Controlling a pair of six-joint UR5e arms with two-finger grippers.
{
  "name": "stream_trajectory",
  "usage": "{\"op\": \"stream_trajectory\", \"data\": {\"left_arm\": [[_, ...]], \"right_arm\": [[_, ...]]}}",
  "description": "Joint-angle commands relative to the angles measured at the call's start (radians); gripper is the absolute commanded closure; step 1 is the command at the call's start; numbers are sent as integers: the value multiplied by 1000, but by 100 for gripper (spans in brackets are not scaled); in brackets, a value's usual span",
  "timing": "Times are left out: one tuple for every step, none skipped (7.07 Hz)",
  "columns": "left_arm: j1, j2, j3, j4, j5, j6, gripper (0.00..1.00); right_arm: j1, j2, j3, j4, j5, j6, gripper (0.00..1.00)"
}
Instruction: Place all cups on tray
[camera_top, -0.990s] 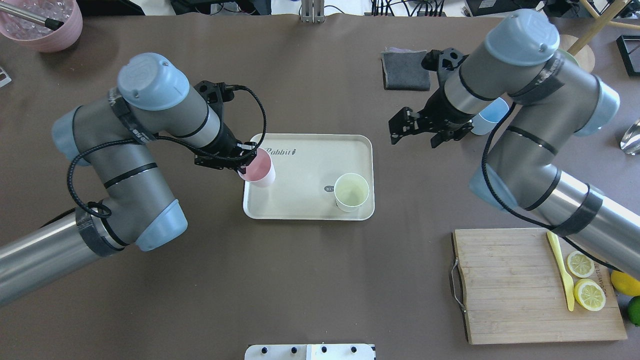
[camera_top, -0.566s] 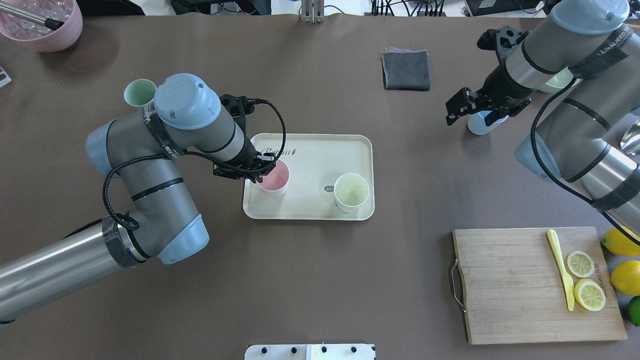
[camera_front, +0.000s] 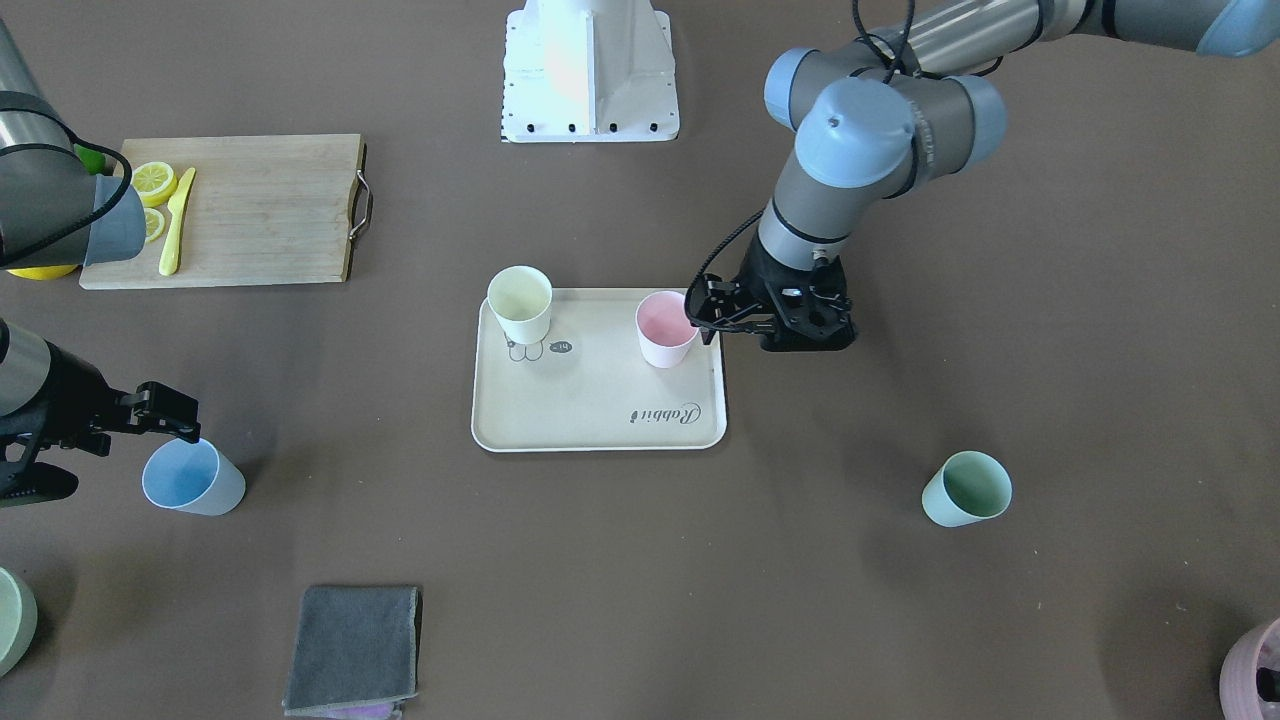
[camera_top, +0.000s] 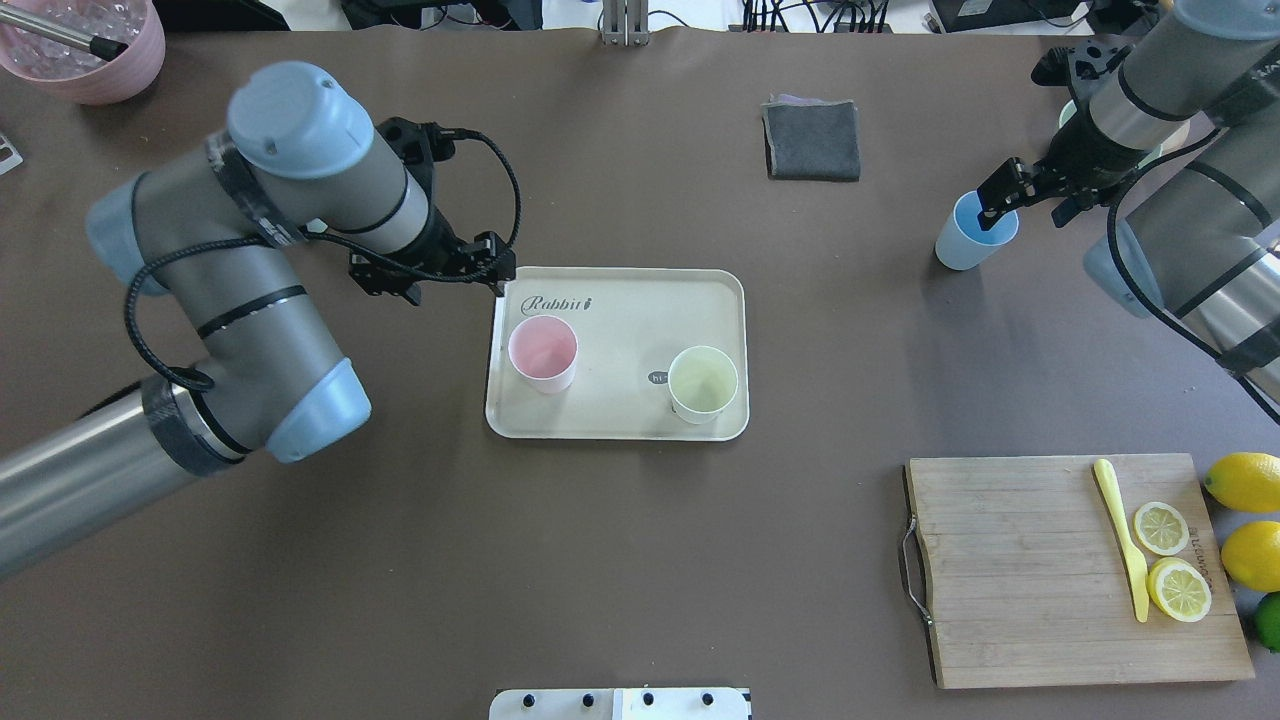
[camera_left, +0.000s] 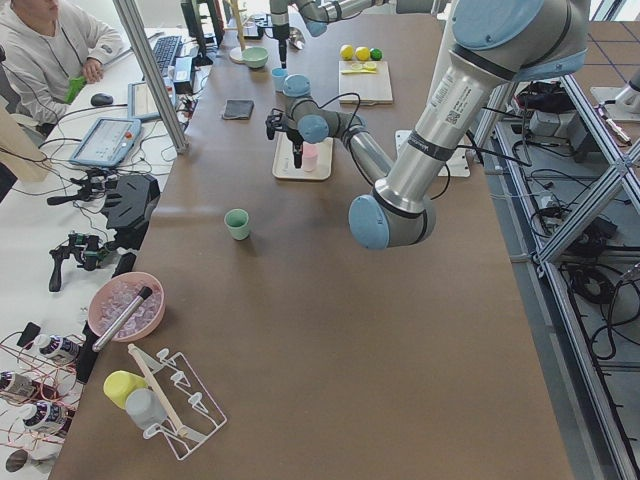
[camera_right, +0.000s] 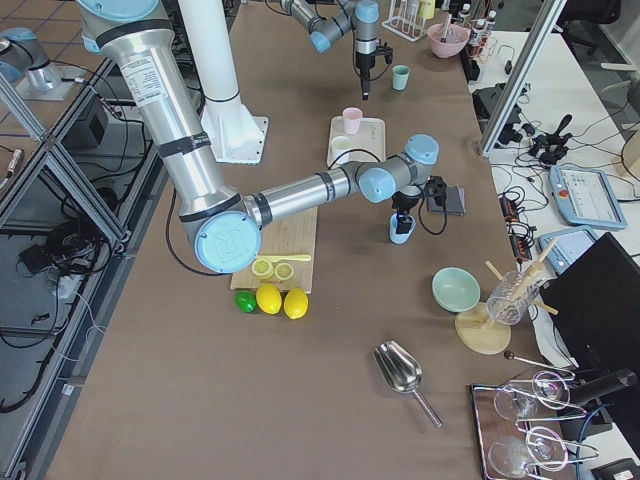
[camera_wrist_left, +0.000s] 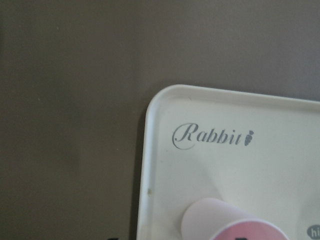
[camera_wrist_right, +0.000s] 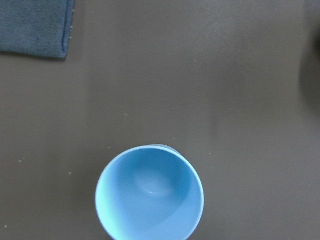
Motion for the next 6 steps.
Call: {"op": "stream_trajectory", "data": {"left_arm": [[-154, 70, -25, 80, -42, 285, 2], [-193, 73, 16, 76, -42, 356, 2], [-198, 78, 29, 74, -36, 387, 2], [-198, 78, 29, 72, -33, 388, 2], [-199, 78, 29, 72, -31, 388, 2], [-210, 96, 28, 71, -33, 400, 2]], "right_arm": [[2, 0, -35, 2, -7, 4, 33], [2, 8, -65, 3, -5, 4, 40], [2, 18, -84, 6, -5, 4, 43], [2, 24, -85, 6, -5, 10, 56], [0, 34, -87, 6, -4, 10, 100], [-1, 47, -88, -1, -2, 13, 100]]}}
